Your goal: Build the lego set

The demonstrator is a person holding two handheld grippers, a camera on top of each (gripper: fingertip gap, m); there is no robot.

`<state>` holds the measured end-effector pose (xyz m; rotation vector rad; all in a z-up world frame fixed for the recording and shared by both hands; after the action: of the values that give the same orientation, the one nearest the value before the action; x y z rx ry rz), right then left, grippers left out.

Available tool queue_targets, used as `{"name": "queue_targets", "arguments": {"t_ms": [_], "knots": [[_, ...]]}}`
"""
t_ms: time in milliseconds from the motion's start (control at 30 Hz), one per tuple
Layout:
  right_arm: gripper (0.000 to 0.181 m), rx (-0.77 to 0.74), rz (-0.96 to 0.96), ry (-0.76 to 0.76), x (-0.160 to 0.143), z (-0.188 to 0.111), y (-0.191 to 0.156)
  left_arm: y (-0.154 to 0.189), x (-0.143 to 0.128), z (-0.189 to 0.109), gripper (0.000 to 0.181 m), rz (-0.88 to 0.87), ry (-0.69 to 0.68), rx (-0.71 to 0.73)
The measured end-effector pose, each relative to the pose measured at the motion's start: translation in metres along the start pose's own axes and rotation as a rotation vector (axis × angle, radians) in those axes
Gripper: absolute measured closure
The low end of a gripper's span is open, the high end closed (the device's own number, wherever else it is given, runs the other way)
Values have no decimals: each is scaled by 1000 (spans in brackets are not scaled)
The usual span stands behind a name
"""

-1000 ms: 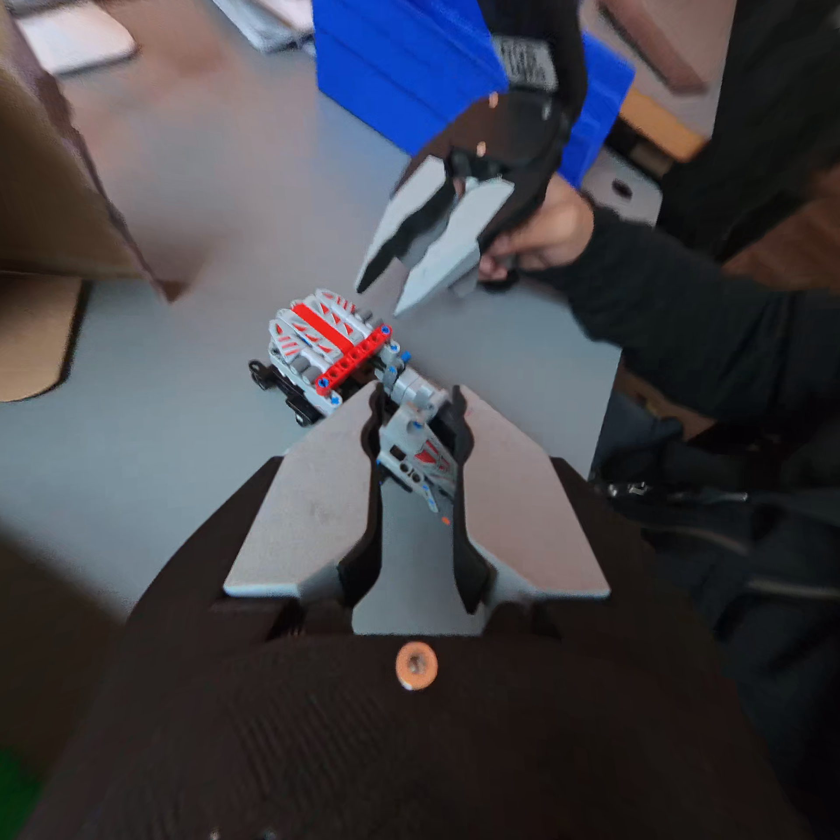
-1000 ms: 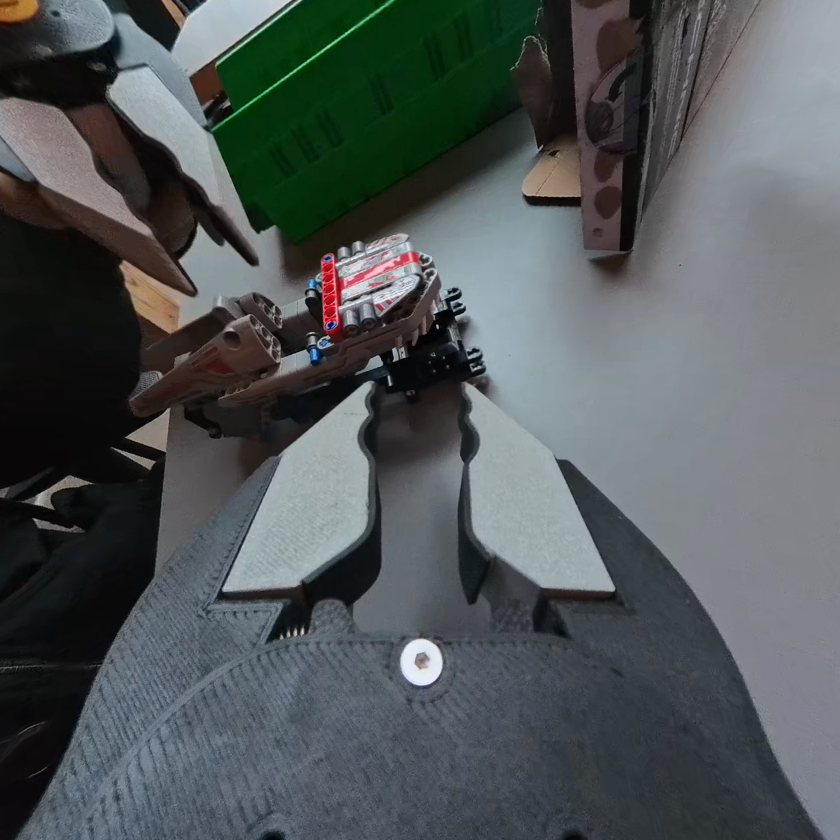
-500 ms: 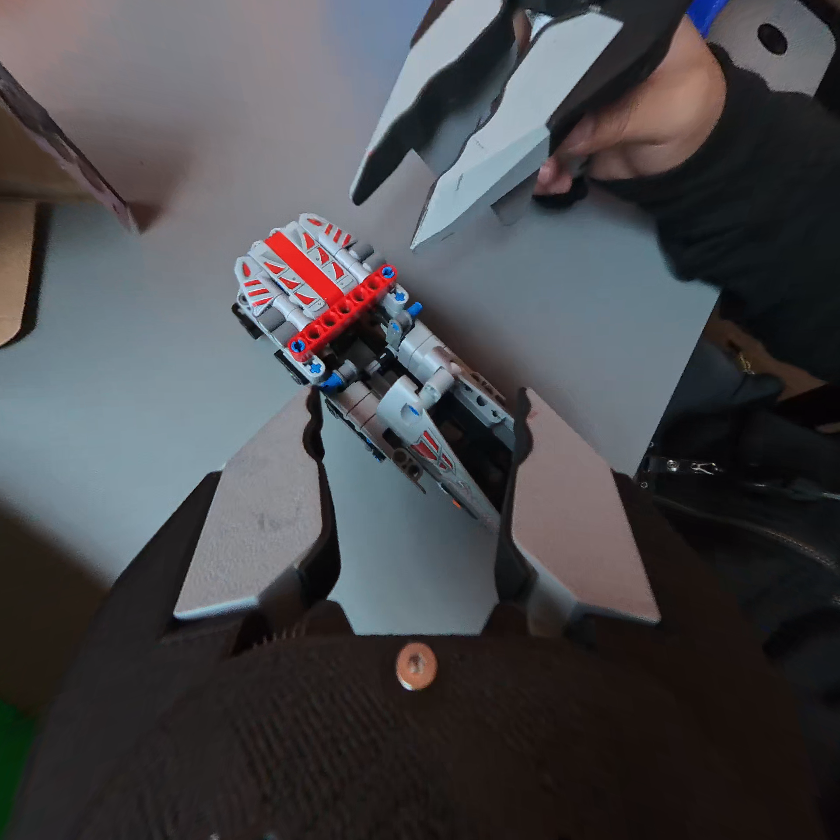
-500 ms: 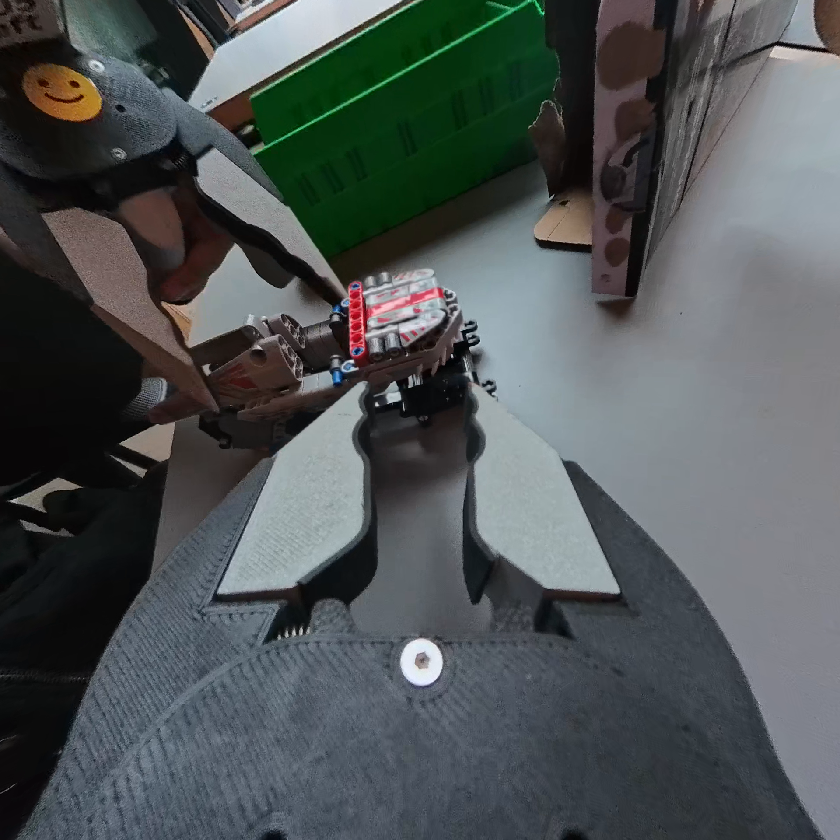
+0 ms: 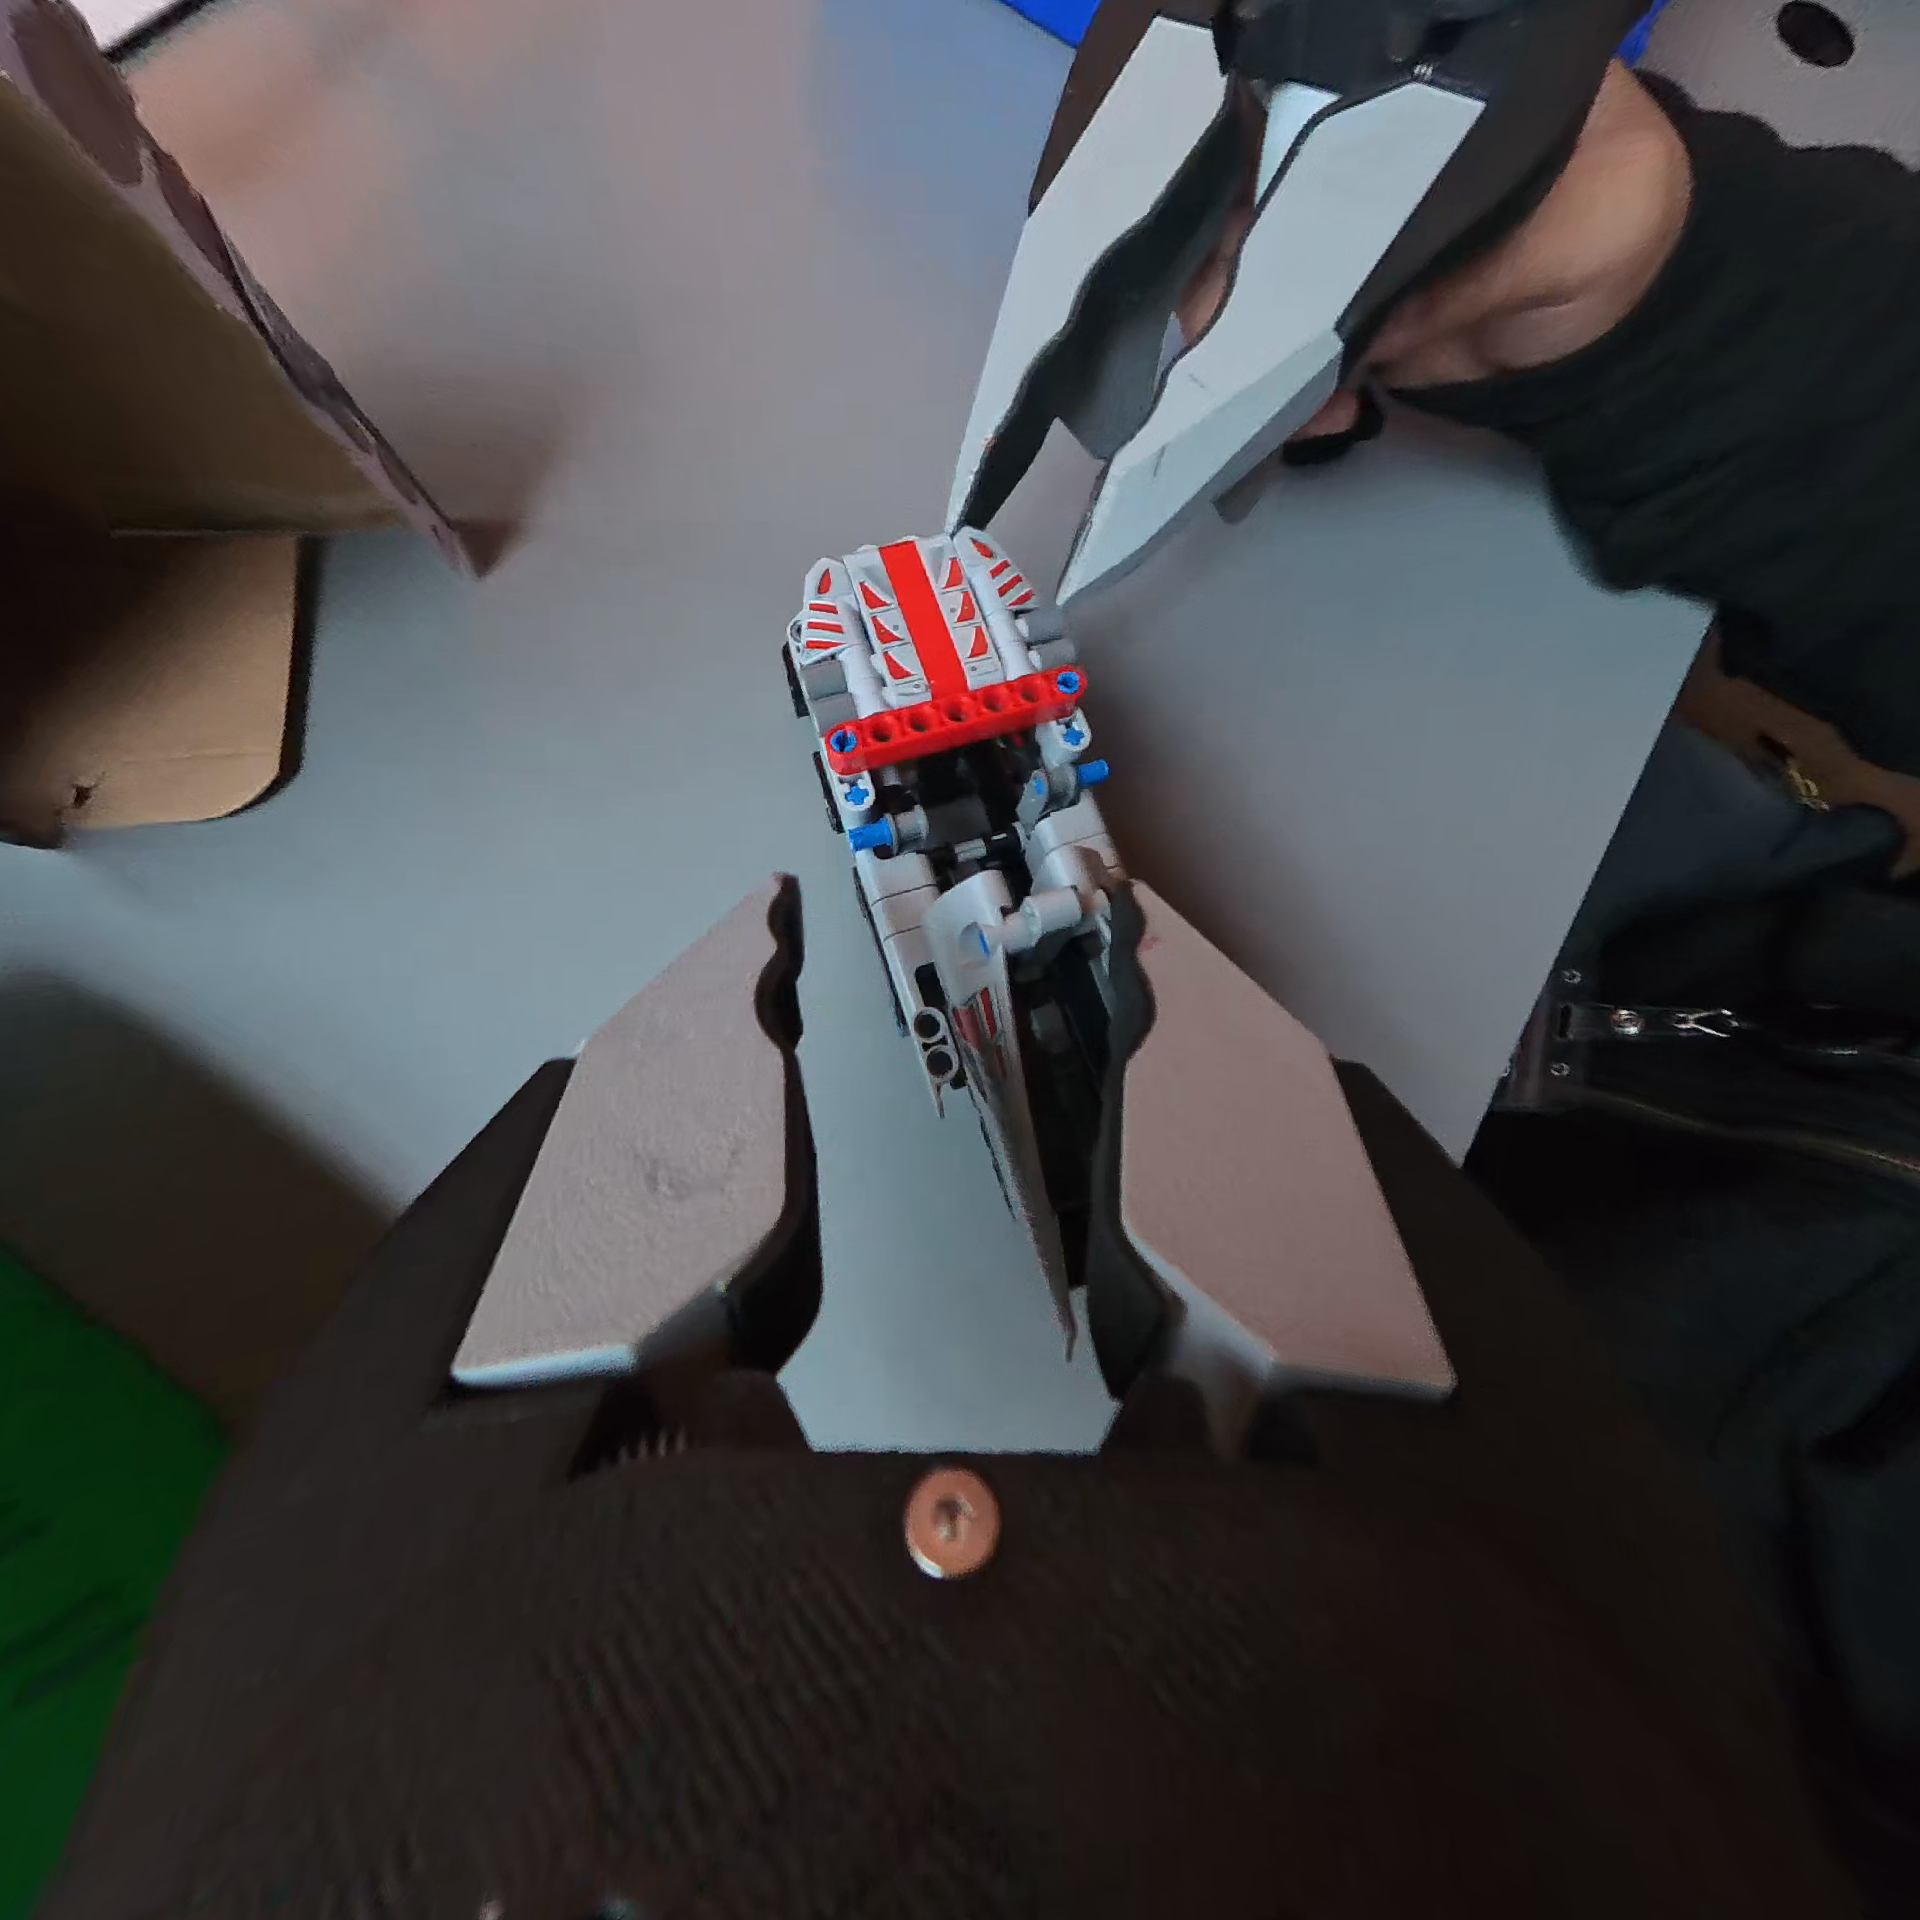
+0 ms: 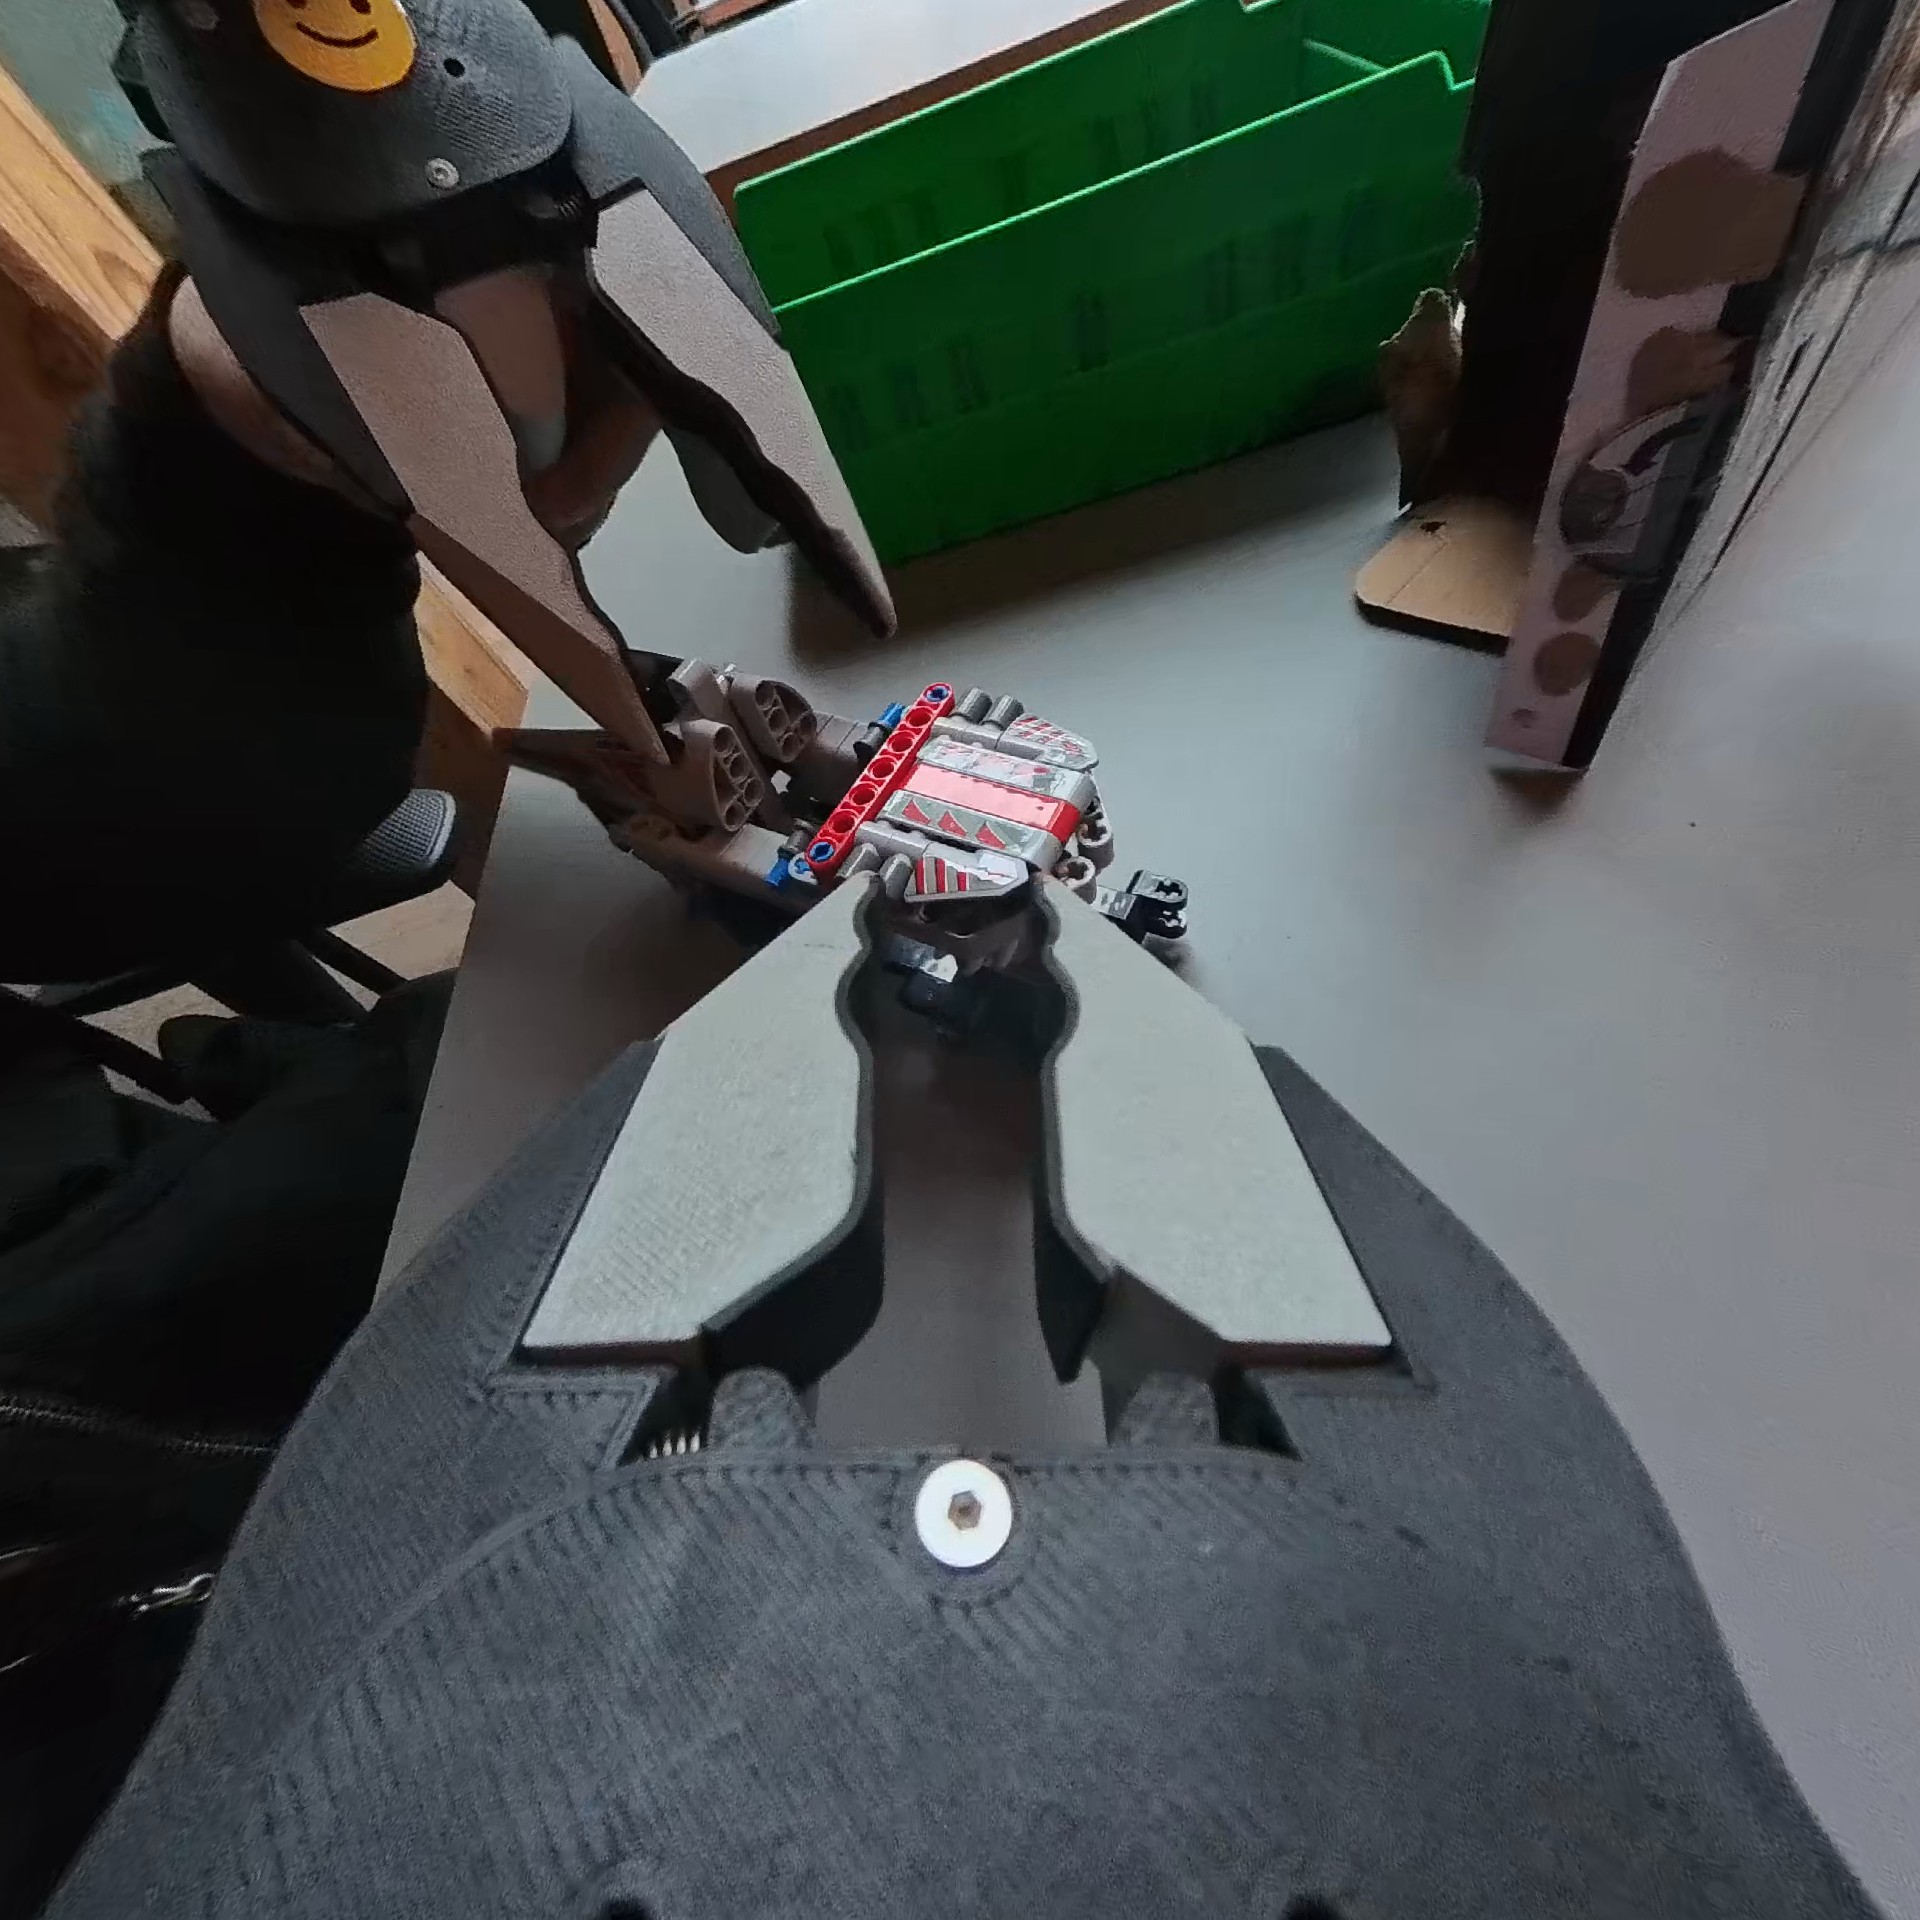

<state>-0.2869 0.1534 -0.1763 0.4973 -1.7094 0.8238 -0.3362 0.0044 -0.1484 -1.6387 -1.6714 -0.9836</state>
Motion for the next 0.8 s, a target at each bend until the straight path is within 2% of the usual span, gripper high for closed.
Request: {"name": "queue_targets", "arguments": {"t_ms": [67,133,167,200,300,467,567,700,800], "knots": [[159,-2,14,-5,-1,-1,2,5,-2,2,122,24,-30,-8],[160,-8,20,-17,-3,-1,3,13,-12,8,113,19,-108,-42],[160,-7,21,-20,-3,0,3,13,-17,13,114,13,-148,-36],[162,-4,20,-20,-3,0,3,13,-19,16,108,-15,-154,-46],[161,11,3,-26,-3,0,-1,8,-19,17,114,-92,-142,-94],[161,48,-55,-58,-5,3,-9,5,-23,9,114,-44,-132,-145],[161,71,-77,-83,-7,4,-14,2,-19,4,121,-13,-116,-99],[162,83,-80,-113,-12,7,-15,3,1,-4,128,13,-13,-15],[162,108,-77,-119,-13,10,-19,3,-6,1,117,61,-98,63]]}}
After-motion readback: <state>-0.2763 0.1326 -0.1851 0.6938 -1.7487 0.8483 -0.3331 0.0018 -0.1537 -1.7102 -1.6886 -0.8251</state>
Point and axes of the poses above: each gripper's, where its closed fingertips meet, z out along the fingers, x out of its top, y = z × x across the jaws, the point moved 6 cm from there along -z, back along the fingers, and after that the axes turned 13 degrees about y, right-handed, at the moved point
